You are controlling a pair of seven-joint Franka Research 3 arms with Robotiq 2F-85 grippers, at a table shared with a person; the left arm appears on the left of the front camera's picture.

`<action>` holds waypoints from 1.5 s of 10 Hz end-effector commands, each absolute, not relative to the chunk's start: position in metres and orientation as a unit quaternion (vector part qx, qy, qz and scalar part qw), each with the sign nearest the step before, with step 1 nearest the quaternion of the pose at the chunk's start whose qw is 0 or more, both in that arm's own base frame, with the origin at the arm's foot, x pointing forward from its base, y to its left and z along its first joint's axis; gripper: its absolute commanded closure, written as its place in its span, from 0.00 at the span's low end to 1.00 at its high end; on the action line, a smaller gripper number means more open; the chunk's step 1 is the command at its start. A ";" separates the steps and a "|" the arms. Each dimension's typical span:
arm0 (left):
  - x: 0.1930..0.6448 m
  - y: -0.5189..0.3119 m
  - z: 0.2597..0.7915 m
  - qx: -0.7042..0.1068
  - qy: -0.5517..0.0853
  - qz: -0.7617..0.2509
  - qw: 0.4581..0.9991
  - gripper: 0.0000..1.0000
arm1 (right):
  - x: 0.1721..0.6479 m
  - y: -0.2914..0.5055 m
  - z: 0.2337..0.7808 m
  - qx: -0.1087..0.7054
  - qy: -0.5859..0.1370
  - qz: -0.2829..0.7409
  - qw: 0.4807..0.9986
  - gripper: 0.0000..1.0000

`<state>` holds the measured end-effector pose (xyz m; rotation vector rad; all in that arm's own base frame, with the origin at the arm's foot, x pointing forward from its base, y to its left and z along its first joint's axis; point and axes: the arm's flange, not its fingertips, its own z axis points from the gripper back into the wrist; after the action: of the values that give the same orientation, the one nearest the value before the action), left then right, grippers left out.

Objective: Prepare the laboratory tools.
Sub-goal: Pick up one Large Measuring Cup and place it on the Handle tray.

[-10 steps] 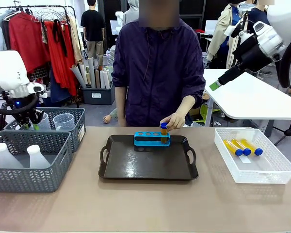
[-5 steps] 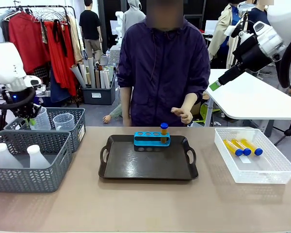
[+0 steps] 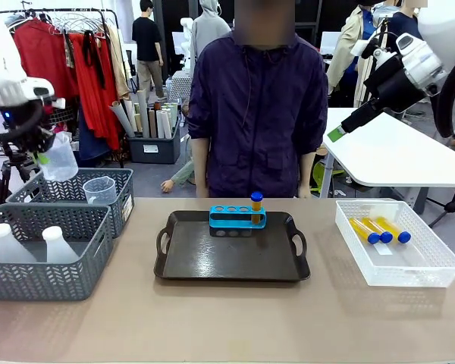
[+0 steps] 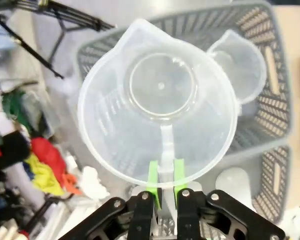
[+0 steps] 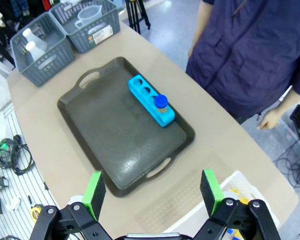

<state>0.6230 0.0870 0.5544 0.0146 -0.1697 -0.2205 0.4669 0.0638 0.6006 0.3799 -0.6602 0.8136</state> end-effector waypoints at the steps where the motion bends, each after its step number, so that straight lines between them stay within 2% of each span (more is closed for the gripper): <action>1: 0.606 0.082 0.593 0.023 -0.106 -0.158 0.981 1.00 | 0.467 0.063 0.602 0.187 -0.316 0.388 0.845 0.00; 3: 0.581 0.059 0.638 0.025 -0.127 -0.221 0.967 1.00 | 0.467 0.063 0.602 0.187 -0.316 0.388 0.845 0.00; 6: 0.557 0.036 0.675 0.041 -0.135 -0.291 0.946 1.00 | 0.467 0.063 0.602 0.187 -0.316 0.388 0.845 0.00; 8: 0.554 0.030 0.682 0.021 -0.139 -0.289 0.947 1.00 | 0.467 0.063 0.602 0.187 -0.316 0.388 0.845 0.00; 14: 0.557 0.024 0.681 0.029 -0.139 -0.285 0.948 1.00 | 0.467 0.063 0.602 0.187 -0.316 0.388 0.845 0.00; 15: 0.561 0.003 0.686 0.066 -0.144 -0.329 0.931 1.00 | 0.467 0.063 0.602 0.187 -0.316 0.388 0.845 0.00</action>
<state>0.5581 0.0170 0.6817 0.0770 -0.2834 -0.6079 0.4668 0.0641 0.6007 0.3795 -0.6602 0.8141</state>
